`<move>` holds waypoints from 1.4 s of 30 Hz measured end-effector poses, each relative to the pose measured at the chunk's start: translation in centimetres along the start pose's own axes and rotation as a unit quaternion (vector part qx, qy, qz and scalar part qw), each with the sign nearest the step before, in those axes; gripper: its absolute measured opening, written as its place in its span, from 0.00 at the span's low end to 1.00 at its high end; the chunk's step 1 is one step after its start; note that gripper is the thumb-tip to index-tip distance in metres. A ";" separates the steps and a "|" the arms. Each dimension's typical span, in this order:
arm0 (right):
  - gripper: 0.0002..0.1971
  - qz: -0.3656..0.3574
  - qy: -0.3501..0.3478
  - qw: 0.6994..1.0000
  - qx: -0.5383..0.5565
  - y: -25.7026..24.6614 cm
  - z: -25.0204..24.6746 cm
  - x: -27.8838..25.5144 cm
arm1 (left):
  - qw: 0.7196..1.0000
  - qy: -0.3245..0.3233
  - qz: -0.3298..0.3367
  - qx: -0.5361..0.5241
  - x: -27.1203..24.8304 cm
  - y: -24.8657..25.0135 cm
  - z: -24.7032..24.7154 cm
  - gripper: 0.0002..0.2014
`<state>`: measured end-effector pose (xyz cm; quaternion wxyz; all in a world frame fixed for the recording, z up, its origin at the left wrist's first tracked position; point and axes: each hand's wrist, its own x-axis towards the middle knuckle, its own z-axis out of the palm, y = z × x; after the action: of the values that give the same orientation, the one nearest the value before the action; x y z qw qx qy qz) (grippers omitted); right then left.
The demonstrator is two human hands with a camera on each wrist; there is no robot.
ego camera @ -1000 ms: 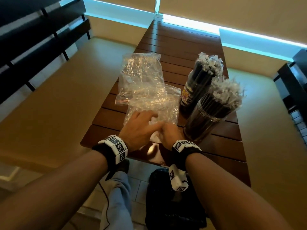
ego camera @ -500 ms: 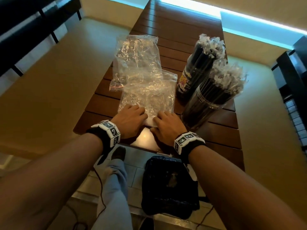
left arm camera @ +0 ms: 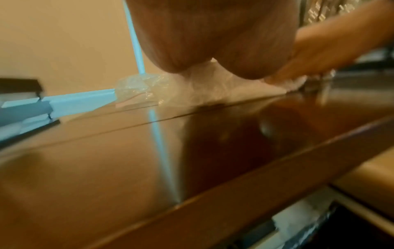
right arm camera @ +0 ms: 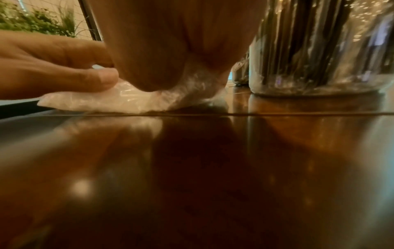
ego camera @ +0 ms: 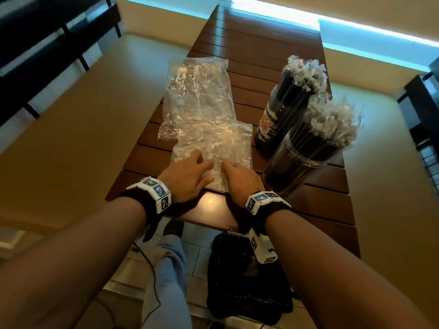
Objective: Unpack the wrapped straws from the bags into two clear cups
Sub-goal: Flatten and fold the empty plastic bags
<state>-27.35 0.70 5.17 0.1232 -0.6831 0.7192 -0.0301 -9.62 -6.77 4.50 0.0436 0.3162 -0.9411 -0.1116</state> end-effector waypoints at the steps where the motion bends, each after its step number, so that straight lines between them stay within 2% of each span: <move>1: 0.06 0.007 0.007 1.000 0.003 -0.1 0.0 0.1 | 0.999 0.006 0.024 0.045 -0.3 -0.4 0.0 0.22; 3: 0.09 0.013 0.023 1.000 -0.001 -0.2 0.2 0.2 | 0.988 0.029 0.053 0.142 -0.7 -1.0 0.0 0.27; 6: 0.11 -0.041 0.088 0.990 -0.106 -0.1 0.2 0.0 | 0.977 0.048 0.094 0.185 -0.6 -1.1 0.1 0.22; 8: 0.18 -0.088 0.108 0.981 -0.132 0.2 0.0 -0.5 | 0.988 0.043 0.083 0.124 -0.3 -1.1 -0.1 0.21; 10: 0.27 -0.115 0.087 0.981 -0.133 0.8 -0.3 -1.0 | 0.998 0.039 0.037 0.023 0.3 -1.2 -0.5 0.22; 11: 0.27 -0.120 0.078 0.981 -0.132 1.0 -0.4 -1.0 | 0.999 0.027 0.012 -0.013 0.5 -1.2 -0.7 0.20; 13: 0.20 -0.102 0.065 0.987 -0.105 1.0 -0.8 -0.6 | 0.999 0.010 -0.015 -0.045 1.0 -1.1 -1.1 0.14; 17: 0.12 -0.052 0.051 0.997 -0.032 0.3 -1.4 0.2 | 0.998 0.005 -0.042 0.055 1.1 -1.1 -1.4 0.13; 19: 0.09 -0.038 0.040 0.998 -0.008 0.2 -1.1 0.3 | 0.997 0.004 -0.060 0.042 1.0 -1.0 -1.4 0.13; 21: 0.06 -0.014 0.038 0.999 0.023 0.1 -0.7 0.4 | 0.999 0.021 -0.040 0.023 0.5 -0.9 -1.4 0.14; 24: 0.04 0.026 0.031 0.998 0.038 -0.1 -0.3 0.8 | 0.988 0.028 0.062 0.136 -0.4 -1.4 -1.3 0.23; 26: 0.05 0.027 0.035 0.999 0.015 -0.3 0.0 0.9 | 0.980 0.009 0.076 0.184 -0.8 -1.7 -1.2 0.20; 28: 0.11 0.004 0.062 0.997 -0.054 -0.5 0.1 0.7 | 0.980 -0.002 0.063 0.187 -0.5 -1.8 -1.2 0.18; 31: 0.30 -0.042 0.088 0.985 -0.145 -0.6 -0.2 -0.1 | 0.985 0.003 0.062 0.164 0.2 -1.3 -1.7 0.16; 32: 0.32 -0.053 0.088 0.982 -0.160 -0.5 -0.3 -0.4 | 0.986 0.003 0.067 0.150 0.4 -1.3 -1.8 0.17; 35: 0.21 -0.075 0.085 0.977 -0.179 -0.3 -0.1 -0.5 | 0.981 -0.046 0.078 0.172 0.9 -1.5 -2.0 0.25; 37: 0.15 -0.069 0.080 0.981 -0.164 -0.6 0.0 -0.1 | 0.978 -0.070 0.075 0.182 1.2 -1.7 -2.1 0.25; 42: 0.11 -0.016 0.051 0.997 -0.062 -0.3 -1.4 1.3 | 0.999 -0.048 0.008 0.001 2.4 -1.6 -2.2 0.16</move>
<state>-27.39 -0.78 6.43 0.0428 -0.6983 0.7142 -0.0224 -10.27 -9.91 6.27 -0.0009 0.3030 -0.9447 -0.1252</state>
